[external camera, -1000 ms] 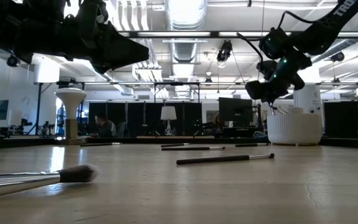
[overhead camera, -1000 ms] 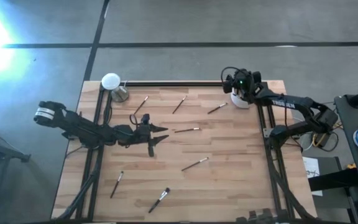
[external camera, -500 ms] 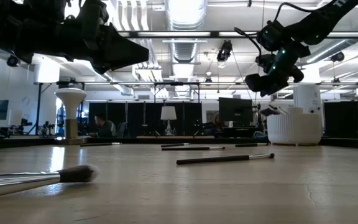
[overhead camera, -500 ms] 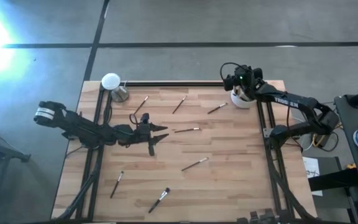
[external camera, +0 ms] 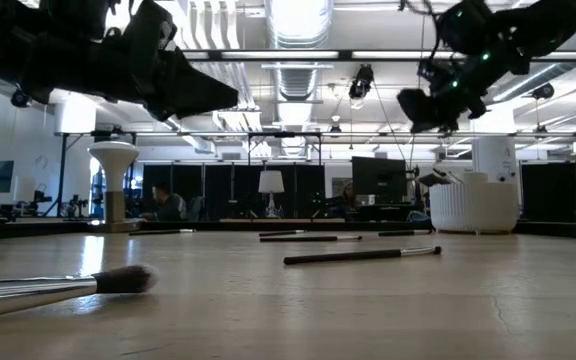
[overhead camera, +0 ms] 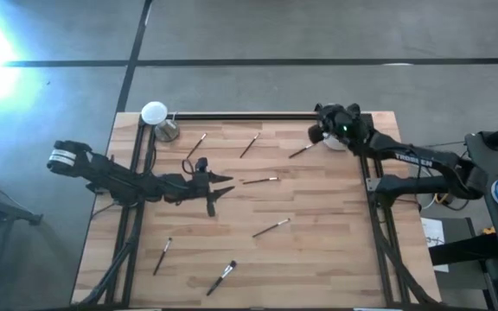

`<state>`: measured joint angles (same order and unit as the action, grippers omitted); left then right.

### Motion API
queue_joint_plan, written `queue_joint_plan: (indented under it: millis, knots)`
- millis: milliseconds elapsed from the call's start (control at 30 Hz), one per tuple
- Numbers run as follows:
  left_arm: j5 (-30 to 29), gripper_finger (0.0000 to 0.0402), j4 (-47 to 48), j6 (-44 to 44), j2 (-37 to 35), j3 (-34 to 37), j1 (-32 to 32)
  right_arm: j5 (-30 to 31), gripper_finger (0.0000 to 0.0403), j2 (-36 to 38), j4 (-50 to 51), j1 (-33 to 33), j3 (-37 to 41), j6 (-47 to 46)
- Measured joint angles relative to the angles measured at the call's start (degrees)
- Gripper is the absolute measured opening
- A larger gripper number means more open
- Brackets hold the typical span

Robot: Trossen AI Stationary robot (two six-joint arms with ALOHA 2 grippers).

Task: Put items in baskets/containers
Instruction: Put the black eyeshadow brush into the white organizer

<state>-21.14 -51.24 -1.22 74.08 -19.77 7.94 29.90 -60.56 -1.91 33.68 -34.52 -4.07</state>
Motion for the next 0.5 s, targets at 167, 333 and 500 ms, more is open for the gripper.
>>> queue_joint_plan:
  millis: [167,333,500]
  knots:
    - [-5.8,0.0101,12.7,-1.9,-4.5,-2.3,0.4,0.0,0.0008,4.0,-12.2,-9.0,4.2,1.9]
    - [-6.7,0.005,41.8,7.4,-11.8,-9.0,0.4,0.0,0.0008,6.0,-21.8,-15.9,7.2,4.6]
    - [-9.8,0.0006,63.9,18.8,-14.5,-13.3,0.5,0.1,0.0008,6.1,-24.0,-19.1,7.7,6.1]
